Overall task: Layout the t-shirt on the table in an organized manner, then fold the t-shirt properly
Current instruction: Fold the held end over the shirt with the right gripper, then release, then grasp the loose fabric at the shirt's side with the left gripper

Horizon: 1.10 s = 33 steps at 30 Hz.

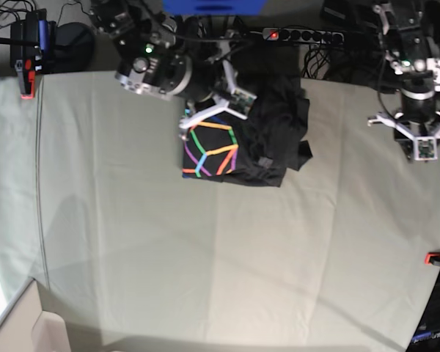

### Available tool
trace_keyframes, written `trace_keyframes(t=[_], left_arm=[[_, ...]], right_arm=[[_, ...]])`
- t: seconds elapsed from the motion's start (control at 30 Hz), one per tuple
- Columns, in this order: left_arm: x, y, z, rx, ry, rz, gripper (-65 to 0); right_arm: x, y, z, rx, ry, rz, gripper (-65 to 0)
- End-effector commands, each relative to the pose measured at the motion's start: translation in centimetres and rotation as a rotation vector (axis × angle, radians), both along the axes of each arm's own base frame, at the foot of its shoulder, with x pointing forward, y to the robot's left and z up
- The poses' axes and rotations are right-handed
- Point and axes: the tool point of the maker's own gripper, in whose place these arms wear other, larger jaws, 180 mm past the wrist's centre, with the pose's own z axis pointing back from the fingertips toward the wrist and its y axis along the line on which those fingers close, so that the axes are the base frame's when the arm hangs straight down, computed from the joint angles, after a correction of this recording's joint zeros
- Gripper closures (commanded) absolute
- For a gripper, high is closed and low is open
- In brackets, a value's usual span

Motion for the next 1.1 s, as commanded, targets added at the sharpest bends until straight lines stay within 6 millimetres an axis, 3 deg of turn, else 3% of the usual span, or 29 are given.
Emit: trace_keyframes(t=[0.0, 0.2, 0.3, 0.53, 0.73, 0.97, 1.07], left_arm=[[0.5, 0.3, 1.3, 0.020, -0.049, 0.000, -19.5], [0.2, -1.7, 0.1, -0.187, -0.100, 0.039, -44.3], [-0.2, -3.4, -0.4, -0.343, -0.141, 0.066, -49.3], [1.1, -11.8, -1.4, -0.644, -0.154, -0.053, -49.8], [1.4, -17.8, -2.0, -0.754, -0.109, -0.161, -49.6], [0.8, -20.9, -6.4, -0.802, 0.018, -0.188, -48.7], [1.4, -21.3, -6.8, -0.811, 0.021, -0.192, -39.6]], right_arm=[[1.0, 0.1, 1.4, 0.040, -0.038, -0.006, 0.0], [4.1, -5.0, 1.1, -0.010, -0.059, -0.170, 0.0], [5.0, -7.4, 1.1, -0.029, -0.067, -0.242, 0.0], [6.5, -12.1, 0.9, -0.079, -0.079, -0.374, 0.0], [7.1, -14.6, 0.9, -0.103, -0.084, -0.440, 0.0], [7.1, -15.1, 0.8, -0.112, -0.084, -0.453, 0.0], [7.1, -15.1, 0.7, -0.114, -0.081, -0.453, 0.0]])
